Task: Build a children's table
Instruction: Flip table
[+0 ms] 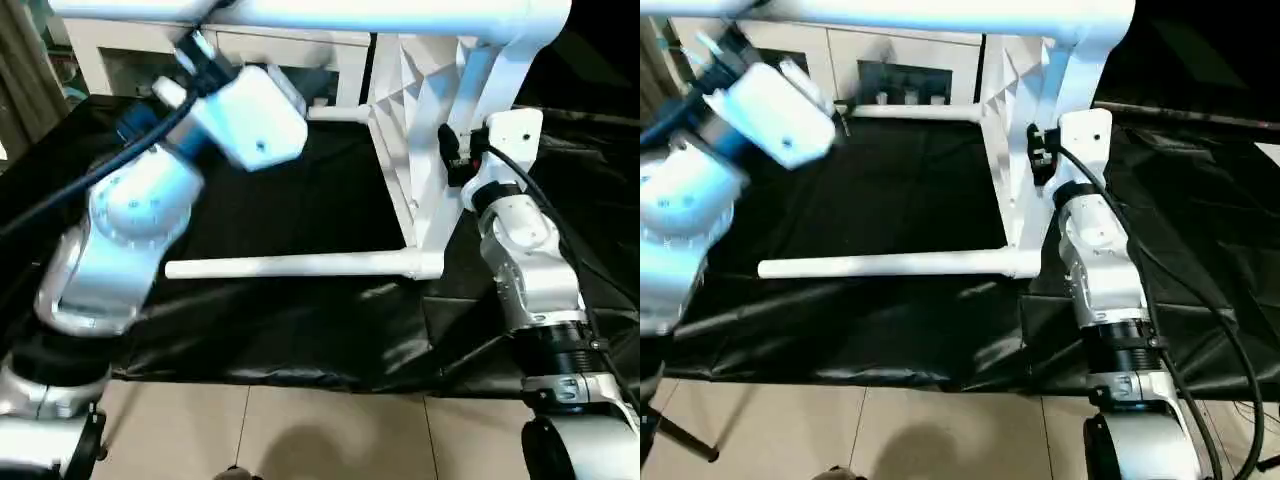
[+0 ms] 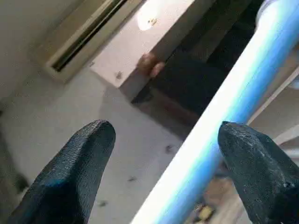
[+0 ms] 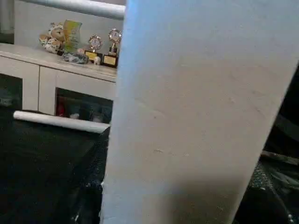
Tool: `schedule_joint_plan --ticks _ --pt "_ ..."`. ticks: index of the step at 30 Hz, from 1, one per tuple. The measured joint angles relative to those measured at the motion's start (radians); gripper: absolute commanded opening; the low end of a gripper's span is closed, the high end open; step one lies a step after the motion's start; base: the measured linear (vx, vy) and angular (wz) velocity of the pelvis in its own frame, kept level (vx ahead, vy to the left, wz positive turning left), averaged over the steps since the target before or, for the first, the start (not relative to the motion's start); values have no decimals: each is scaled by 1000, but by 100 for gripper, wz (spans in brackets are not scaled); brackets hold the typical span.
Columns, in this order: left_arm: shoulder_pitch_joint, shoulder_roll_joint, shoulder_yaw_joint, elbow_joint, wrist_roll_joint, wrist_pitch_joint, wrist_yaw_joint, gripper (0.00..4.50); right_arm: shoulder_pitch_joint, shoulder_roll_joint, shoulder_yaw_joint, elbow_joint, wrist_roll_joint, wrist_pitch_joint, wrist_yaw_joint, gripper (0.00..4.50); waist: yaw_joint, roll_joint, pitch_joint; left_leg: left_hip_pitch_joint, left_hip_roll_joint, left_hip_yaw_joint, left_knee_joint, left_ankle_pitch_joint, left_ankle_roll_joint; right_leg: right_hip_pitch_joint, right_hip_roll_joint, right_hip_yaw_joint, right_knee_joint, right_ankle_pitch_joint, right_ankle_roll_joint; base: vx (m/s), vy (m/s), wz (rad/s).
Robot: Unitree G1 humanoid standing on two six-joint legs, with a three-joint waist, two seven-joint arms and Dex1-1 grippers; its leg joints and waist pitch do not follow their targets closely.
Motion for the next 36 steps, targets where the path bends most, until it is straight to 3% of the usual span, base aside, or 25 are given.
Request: schedule_joint_plan --ticks 10,12,13,17,31,36 --pt "-51 31 13 103 107 69 53 409 -9 16 -2 23 -2 -23 -3 198 2 1 0 0 0 0 0 0 0 -1 0 0 1 1 -2 0 0 0" --pt "-53 28 13 113 109 69 63 409 -9 18 -4 25 -2 -26 -3 198 3 1 0 0 0 0 0 0 0 -1 0 0 2 1 -1 0 0 0" --pt "-53 28 13 117 110 69 66 381 -10 21 -5 26 -2 -28 -3 197 4 1 0 0 0 -1 0 0 0 -1 0 0 2 1 -1 0 0 0" --pt "-54 25 13 131 97 61 60 353 -9 24 -7 26 -2 -30 -3 196 4 2 0 0 0 -1 0 0 0 -1 0 0 3 0 -1 0 0 0" --pt "-19 105 34 191 59 26 -73 350 -7 24 -18 33 -1 -45 11 196 2 3 0 0 -1 -2 0 0 0 -3 0 0 2 0 0 0 0 0" --pt "-28 107 39 220 86 24 -43 350 -7 26 -18 33 -2 -45 11 196 1 4 1 0 -1 -2 0 0 0 -3 0 -1 2 0 0 0 0 0"
